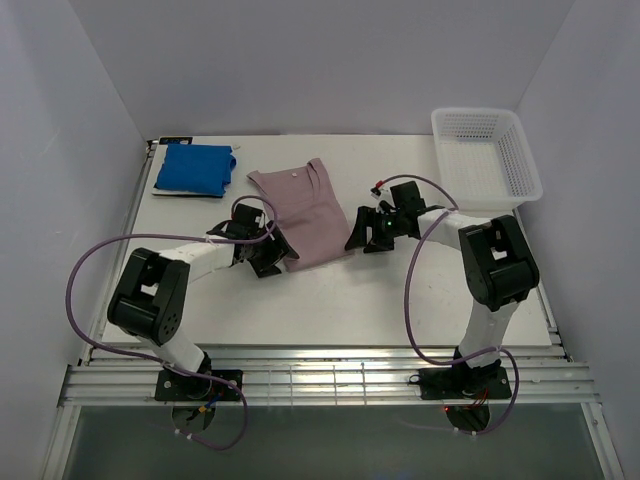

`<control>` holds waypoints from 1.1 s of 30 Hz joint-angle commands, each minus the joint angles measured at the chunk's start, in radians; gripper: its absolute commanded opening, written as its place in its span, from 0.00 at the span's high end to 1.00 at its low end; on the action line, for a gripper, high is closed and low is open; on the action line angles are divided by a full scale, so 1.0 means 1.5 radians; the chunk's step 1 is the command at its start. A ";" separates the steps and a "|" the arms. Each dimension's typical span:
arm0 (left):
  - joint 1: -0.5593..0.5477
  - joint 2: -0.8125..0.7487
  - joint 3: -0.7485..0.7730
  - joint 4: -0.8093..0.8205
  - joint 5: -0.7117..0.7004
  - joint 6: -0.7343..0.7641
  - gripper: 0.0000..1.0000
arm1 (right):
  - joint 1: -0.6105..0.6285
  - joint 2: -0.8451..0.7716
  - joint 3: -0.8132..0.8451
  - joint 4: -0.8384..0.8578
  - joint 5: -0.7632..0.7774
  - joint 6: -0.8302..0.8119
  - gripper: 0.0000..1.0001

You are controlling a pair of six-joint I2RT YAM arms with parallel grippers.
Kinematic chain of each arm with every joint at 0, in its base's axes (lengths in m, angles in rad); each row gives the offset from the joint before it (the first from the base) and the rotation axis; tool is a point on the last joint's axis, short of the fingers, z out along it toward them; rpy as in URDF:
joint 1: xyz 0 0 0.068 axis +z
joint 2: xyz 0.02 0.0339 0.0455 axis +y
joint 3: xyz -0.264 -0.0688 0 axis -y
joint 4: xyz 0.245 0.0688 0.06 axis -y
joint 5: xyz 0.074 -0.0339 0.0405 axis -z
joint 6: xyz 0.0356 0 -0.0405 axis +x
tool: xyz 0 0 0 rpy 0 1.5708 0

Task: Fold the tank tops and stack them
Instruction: Fold the tank top

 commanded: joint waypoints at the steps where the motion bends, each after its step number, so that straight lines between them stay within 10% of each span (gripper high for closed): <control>1: -0.013 0.031 -0.006 0.005 -0.006 0.004 0.26 | 0.001 0.021 -0.005 0.047 -0.033 0.031 0.23; 15: -0.014 0.081 -0.005 0.004 -0.012 -0.005 0.70 | 0.001 0.084 -0.003 0.058 -0.020 0.032 0.67; 20: -0.014 0.079 -0.002 0.004 -0.005 -0.004 1.00 | 0.001 0.086 0.001 0.066 -0.040 0.034 0.92; 33: -0.100 -0.152 -0.064 -0.084 0.113 -0.008 1.00 | 0.002 -0.247 -0.180 -0.088 -0.048 -0.004 0.92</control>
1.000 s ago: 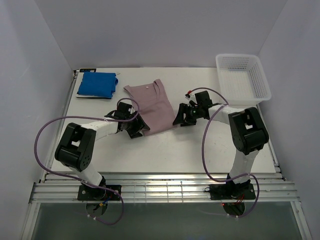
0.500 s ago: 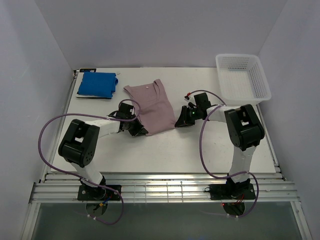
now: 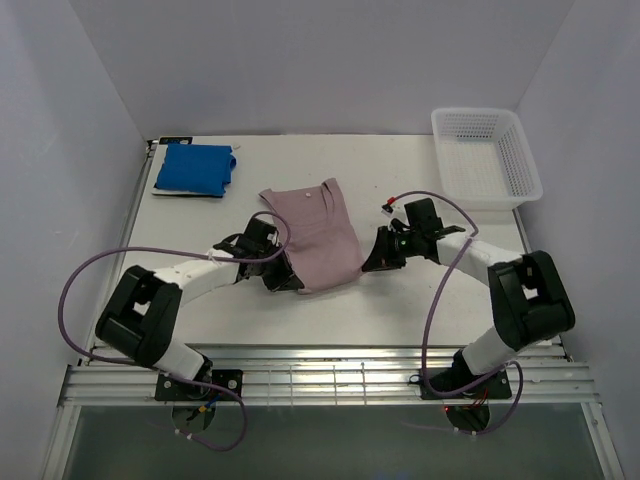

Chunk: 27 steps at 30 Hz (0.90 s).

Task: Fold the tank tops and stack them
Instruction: Fold the tank top

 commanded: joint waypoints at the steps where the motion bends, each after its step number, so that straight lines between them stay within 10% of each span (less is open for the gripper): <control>1: -0.011 -0.106 -0.022 -0.060 0.077 -0.007 1.00 | 0.001 -0.100 -0.039 -0.090 0.007 -0.038 0.92; 11: -0.016 -0.183 0.085 -0.163 0.128 0.020 1.00 | 0.001 -0.259 0.061 -0.282 0.051 -0.066 0.92; 27: 0.070 -0.096 0.190 -0.146 0.096 0.027 1.00 | -0.018 -0.073 0.290 -0.280 0.081 -0.063 0.92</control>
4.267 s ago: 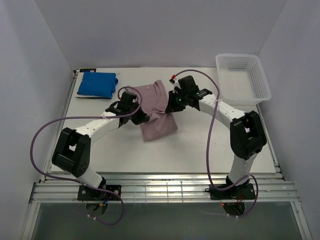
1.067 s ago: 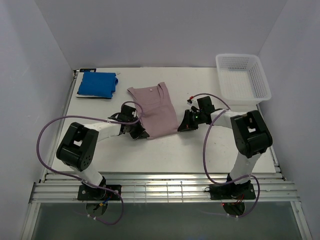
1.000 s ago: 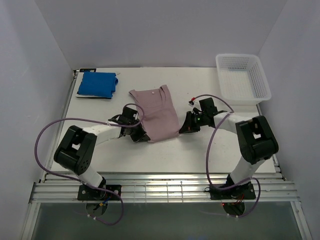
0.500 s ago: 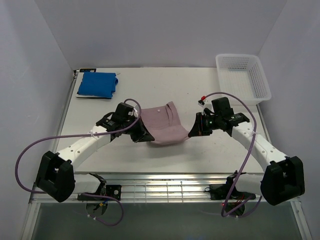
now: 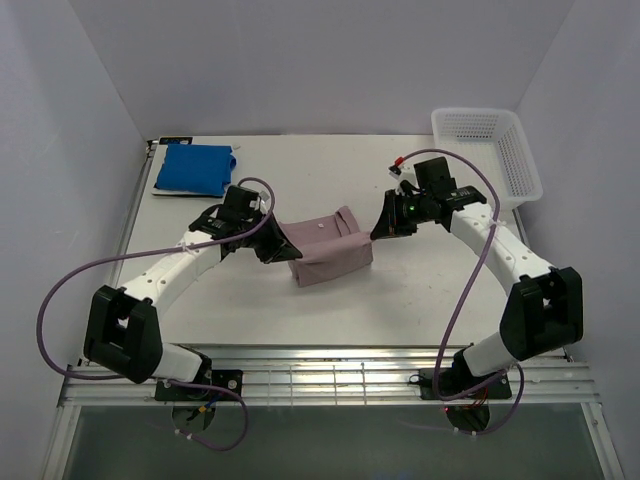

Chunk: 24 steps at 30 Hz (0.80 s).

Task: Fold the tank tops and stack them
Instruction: Fold the tank top

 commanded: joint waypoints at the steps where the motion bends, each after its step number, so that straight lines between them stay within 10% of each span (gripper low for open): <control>1: 0.026 0.014 0.039 0.027 -0.002 0.011 1.00 | -0.004 0.027 0.086 0.021 0.022 0.001 0.92; 24: 0.140 0.199 0.132 0.084 -0.009 0.037 1.00 | -0.007 0.266 0.240 0.174 -0.028 -0.002 0.92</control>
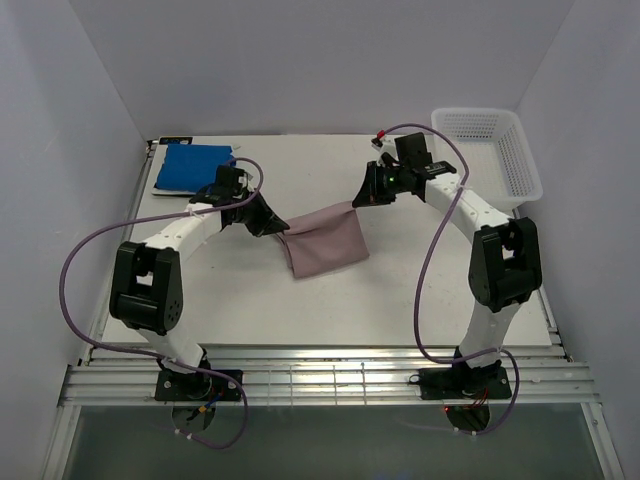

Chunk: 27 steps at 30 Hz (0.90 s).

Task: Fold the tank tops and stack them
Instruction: Fold the tank top

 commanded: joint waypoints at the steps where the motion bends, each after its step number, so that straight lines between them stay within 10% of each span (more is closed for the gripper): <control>1: 0.020 0.017 0.037 0.002 -0.021 0.022 1.00 | -0.006 0.034 0.046 0.063 -0.023 -0.003 0.92; 10: 0.042 0.094 0.079 0.018 -0.070 0.047 0.98 | -0.007 0.123 0.078 0.150 -0.002 0.001 0.92; 13: 0.050 0.123 0.096 0.032 -0.080 0.046 0.78 | -0.007 0.155 0.099 0.170 -0.002 0.002 0.89; 16: 0.057 0.131 0.110 0.042 -0.081 0.056 0.33 | -0.007 0.177 0.149 0.150 0.003 -0.012 0.81; 20: 0.057 0.117 0.123 0.042 -0.072 0.075 0.07 | -0.006 0.171 0.195 0.111 -0.001 -0.034 0.42; 27: 0.055 0.037 0.032 0.078 -0.047 0.108 0.02 | -0.006 0.046 0.043 0.124 0.004 -0.047 0.10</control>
